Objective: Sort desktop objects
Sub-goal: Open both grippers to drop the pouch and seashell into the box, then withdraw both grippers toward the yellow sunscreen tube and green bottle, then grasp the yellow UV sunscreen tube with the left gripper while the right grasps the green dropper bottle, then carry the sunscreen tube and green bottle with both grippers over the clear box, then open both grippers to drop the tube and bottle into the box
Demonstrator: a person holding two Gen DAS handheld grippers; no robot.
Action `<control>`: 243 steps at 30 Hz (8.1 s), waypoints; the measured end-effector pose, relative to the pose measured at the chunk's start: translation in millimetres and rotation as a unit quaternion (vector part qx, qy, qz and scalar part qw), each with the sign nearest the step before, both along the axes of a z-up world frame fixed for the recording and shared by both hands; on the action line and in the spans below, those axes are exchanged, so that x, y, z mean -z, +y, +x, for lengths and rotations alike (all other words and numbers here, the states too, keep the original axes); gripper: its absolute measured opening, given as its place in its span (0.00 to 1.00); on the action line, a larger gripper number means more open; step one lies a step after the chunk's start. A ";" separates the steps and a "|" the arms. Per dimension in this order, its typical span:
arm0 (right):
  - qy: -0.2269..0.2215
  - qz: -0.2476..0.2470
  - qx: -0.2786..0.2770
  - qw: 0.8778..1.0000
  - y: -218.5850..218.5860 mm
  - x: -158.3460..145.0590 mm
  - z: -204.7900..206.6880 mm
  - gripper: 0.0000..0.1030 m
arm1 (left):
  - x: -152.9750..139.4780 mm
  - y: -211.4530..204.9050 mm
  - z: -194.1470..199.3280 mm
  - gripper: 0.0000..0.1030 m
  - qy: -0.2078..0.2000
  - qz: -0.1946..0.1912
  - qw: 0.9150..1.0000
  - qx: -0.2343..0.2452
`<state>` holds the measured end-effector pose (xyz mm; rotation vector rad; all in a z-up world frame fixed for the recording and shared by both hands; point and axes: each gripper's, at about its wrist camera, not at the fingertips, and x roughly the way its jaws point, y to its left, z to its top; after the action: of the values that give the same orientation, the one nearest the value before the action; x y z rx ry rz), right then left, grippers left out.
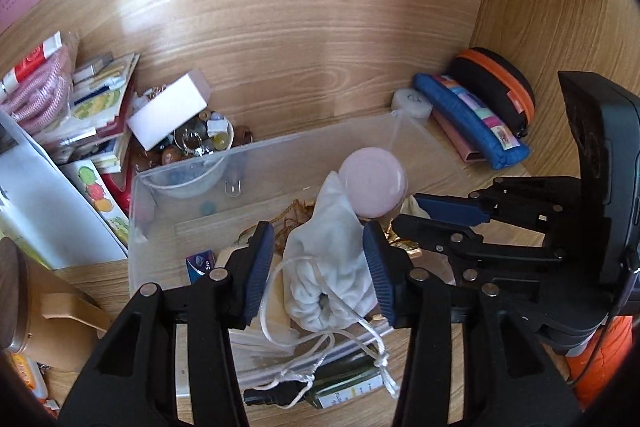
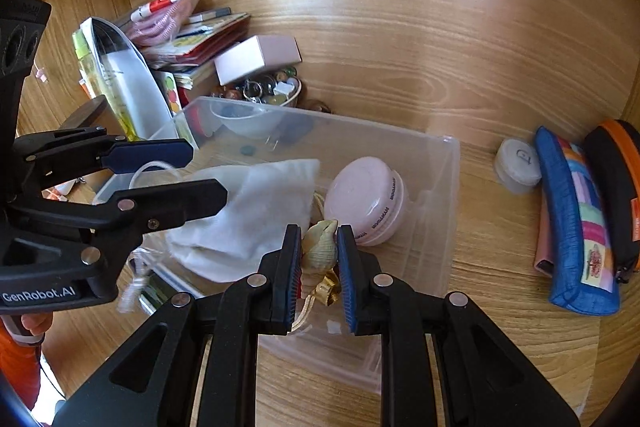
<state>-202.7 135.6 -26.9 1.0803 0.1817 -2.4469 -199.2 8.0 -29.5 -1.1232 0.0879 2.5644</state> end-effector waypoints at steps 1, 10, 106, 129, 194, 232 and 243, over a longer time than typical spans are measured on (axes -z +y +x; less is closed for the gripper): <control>-0.002 0.000 0.000 1.000 -0.6 1.0 -1.4 0.16 | 1.3 -1.0 -1.7 0.44 -0.002 0.001 1.000 -0.002; 0.011 0.029 0.001 1.000 -6.8 8.5 -5.4 0.16 | 3.9 -12.6 0.8 0.44 -0.007 0.008 1.000 -0.013; -0.051 0.032 -0.055 0.997 -59.0 53.8 84.2 0.55 | 70.8 -77.7 130.2 0.47 -0.084 0.066 0.990 -0.095; -0.071 0.004 -0.040 0.997 -88.5 57.6 68.7 0.58 | 61.6 -58.4 124.5 0.28 -0.054 0.004 0.997 -0.054; 0.036 -0.018 0.030 0.999 5.2 -23.5 27.7 0.57 | -32.2 -41.8 32.7 0.25 0.018 0.038 0.998 -0.040; 0.030 0.068 0.004 0.997 -30.5 14.6 -25.1 0.58 | 18.0 -29.9 -36.3 0.25 -0.027 0.025 0.999 -0.028; 0.040 0.086 0.002 0.995 -33.6 15.3 -20.9 0.62 | 16.8 -35.5 -36.2 0.29 -0.029 0.048 0.998 -0.031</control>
<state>-223.7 101.9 -42.2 1.0525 0.4228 -2.5175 -235.4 -27.5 -46.4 -1.1809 -0.0837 2.5582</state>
